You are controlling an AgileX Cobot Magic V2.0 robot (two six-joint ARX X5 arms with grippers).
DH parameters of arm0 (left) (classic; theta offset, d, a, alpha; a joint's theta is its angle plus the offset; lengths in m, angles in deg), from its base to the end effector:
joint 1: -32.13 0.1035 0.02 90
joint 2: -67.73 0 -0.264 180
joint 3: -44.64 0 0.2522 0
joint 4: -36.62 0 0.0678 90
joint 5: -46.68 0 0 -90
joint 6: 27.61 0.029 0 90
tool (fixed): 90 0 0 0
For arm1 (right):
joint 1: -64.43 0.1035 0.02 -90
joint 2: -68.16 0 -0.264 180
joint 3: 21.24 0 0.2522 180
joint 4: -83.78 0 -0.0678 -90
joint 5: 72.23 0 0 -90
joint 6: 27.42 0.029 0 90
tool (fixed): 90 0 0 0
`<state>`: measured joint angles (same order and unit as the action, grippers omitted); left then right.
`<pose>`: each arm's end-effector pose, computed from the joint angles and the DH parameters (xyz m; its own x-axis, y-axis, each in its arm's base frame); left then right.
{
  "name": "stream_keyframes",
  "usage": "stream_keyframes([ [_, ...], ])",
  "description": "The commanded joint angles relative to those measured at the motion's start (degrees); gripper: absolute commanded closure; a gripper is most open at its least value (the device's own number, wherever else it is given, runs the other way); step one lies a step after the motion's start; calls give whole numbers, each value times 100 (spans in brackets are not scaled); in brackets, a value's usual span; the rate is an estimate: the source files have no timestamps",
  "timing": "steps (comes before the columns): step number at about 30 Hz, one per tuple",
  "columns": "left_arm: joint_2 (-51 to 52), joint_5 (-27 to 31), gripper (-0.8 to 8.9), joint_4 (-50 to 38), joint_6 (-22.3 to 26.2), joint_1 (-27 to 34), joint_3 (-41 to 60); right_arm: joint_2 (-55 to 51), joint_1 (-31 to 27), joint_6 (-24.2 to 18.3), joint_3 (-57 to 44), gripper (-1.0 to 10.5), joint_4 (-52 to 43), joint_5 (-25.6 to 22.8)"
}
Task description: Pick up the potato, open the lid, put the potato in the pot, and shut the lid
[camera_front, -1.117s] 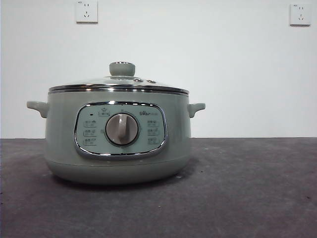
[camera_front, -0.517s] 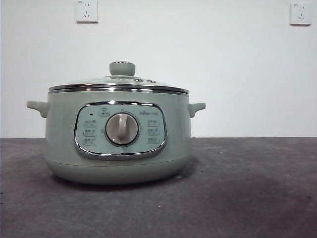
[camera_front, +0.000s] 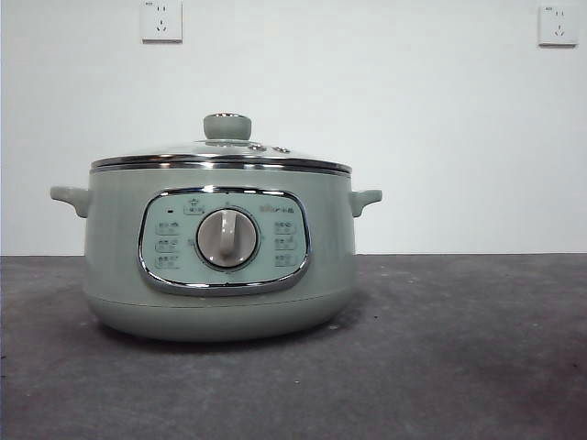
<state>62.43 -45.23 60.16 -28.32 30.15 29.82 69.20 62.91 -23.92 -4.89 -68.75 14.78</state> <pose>0.0997 -0.0044 0.1462 0.9679 -0.0668 -0.2421 0.0638 0.9978 -0.0201 0.0938 -0.0040 0.1545 0.9745 -0.0780 -0.2104 0.0902 0.9947 0.0487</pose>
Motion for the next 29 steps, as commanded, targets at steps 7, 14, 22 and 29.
stream_keyframes([
  [7,-39,0,816,-31,-55,17,63,-59,-7,-693,-179,946,-319,0],
  [14,-44,0,816,-33,-55,17,63,-59,-4,-693,-179,946,-323,0],
  [22,-44,0,816,-31,-55,17,63,-59,-4,-693,-179,946,-323,2],
  [29,-44,0,816,-31,-55,17,63,-57,-4,-693,-179,946,-323,2],
])
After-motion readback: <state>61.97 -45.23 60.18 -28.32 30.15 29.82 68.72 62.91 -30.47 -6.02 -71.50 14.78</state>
